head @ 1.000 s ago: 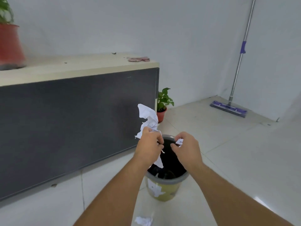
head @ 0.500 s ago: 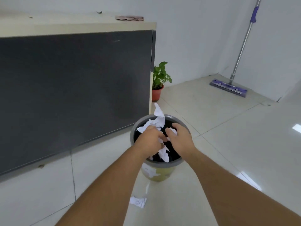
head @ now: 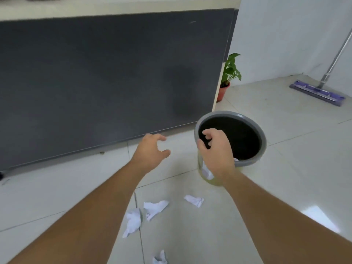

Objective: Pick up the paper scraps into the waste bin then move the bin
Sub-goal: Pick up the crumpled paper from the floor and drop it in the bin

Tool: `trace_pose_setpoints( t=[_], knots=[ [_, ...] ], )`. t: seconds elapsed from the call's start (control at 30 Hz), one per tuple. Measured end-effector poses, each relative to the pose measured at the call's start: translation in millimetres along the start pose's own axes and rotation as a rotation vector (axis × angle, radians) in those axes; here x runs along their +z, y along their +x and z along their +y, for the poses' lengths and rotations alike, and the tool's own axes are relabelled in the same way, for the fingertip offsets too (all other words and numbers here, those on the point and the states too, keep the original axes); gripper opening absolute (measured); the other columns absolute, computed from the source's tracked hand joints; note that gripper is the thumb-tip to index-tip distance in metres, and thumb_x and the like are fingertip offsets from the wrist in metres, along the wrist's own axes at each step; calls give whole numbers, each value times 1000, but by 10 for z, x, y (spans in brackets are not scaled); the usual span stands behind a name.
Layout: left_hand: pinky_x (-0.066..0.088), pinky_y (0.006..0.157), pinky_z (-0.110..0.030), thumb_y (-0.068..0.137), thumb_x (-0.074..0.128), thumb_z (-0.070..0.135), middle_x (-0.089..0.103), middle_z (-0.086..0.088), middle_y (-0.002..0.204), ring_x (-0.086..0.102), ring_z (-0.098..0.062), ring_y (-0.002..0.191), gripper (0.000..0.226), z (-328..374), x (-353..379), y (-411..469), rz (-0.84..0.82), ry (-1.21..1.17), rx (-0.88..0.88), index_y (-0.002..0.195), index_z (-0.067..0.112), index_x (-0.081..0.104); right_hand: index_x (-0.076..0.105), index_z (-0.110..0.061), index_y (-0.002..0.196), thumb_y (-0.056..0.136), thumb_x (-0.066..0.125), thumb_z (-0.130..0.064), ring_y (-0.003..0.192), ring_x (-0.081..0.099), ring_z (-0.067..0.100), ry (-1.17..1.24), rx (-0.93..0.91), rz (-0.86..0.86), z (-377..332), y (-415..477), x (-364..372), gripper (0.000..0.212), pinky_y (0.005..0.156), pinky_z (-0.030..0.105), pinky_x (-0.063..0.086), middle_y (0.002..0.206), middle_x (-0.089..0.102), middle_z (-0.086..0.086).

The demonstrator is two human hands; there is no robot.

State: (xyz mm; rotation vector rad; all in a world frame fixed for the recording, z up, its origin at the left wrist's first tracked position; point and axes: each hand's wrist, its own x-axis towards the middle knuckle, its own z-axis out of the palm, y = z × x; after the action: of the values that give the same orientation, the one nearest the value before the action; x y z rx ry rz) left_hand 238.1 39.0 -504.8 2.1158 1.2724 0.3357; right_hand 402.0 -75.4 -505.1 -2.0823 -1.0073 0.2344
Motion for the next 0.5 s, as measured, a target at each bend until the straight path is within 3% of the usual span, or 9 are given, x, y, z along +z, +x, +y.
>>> trace_pose_setpoints(
  t=[0.1,0.23,0.33,0.4,0.5],
  knots=[
    [40,84,-24,81,76,31,47,-5,135,53,-14,96,56,-731,-59,-371,-55,5,-149,132,25,56,58,-25,122,91,63,-34,100,57,9,5,-51,-104,-7,-263,419,32,90,32,53,110,56,-9],
    [38,85,-23,79,76,32,43,-8,137,46,-14,101,64,-1612,139,-799,-158,75,-286,137,28,49,58,-24,125,88,66,-36,113,55,17,-93,-14,-265,310,-582,1026,40,95,31,45,121,55,-2],
    [45,88,-26,79,74,33,41,-8,134,51,-20,111,70,-2042,431,-966,-260,78,-364,142,31,44,55,-24,130,81,72,-38,127,44,26,-202,188,-398,712,-777,1347,54,104,39,40,131,49,6],
    [50,96,-36,78,73,36,38,-7,134,50,-27,120,74,-2221,655,-1004,-318,81,-381,144,33,40,49,-30,136,77,73,-45,129,39,30,-280,353,-439,996,-883,1461,65,103,43,40,137,44,7],
    [47,102,-40,78,72,41,24,-8,149,43,-35,129,82,-2285,958,-948,-363,161,-362,149,38,29,37,-36,144,73,75,-51,135,32,32,-392,447,-476,1324,-970,1551,82,107,46,38,148,33,8]
  ],
)
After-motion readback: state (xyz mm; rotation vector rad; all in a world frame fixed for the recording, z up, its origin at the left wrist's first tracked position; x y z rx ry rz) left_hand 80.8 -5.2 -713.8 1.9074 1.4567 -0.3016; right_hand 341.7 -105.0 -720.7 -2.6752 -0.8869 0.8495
